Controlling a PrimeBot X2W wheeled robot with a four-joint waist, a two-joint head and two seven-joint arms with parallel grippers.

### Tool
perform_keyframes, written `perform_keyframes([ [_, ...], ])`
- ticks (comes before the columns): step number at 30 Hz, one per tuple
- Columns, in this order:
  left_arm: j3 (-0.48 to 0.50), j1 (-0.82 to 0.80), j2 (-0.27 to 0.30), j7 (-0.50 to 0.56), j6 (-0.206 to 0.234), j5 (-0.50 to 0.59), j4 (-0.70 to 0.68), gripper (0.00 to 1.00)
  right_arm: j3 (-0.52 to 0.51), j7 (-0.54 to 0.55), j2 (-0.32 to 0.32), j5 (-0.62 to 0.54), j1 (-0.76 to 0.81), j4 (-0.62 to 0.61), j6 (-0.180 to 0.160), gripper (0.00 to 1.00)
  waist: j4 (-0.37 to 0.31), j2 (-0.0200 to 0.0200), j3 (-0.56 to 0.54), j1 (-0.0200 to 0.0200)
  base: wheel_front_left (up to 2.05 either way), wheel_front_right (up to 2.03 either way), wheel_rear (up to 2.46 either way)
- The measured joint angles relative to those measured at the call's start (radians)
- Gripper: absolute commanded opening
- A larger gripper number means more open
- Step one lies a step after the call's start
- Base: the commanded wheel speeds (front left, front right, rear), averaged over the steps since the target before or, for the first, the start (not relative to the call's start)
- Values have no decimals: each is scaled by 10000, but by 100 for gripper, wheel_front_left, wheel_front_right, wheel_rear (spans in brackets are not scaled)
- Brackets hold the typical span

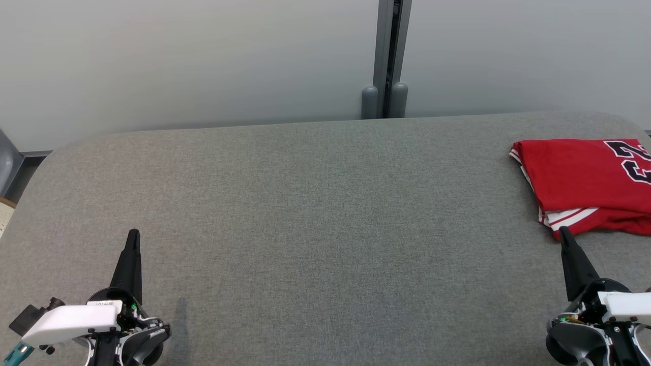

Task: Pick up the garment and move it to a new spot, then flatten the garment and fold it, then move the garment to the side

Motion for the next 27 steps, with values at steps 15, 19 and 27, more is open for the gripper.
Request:
perform_keyframes([
  [15,-2,0,0,0,0,0,0,0,-23,13,6,-4,0,0,0,0,0,0,0,0,0,0,0],
  [19,-2,0,0,0,0,0,0,0,-29,13,8,-6,0,0,0,0,0,0,0,0,0,0,0],
  [27,-2,0,0,0,0,0,0,0,-35,31,12,-10,0,0,0,0,0,0,0,0,0,0,0],
])
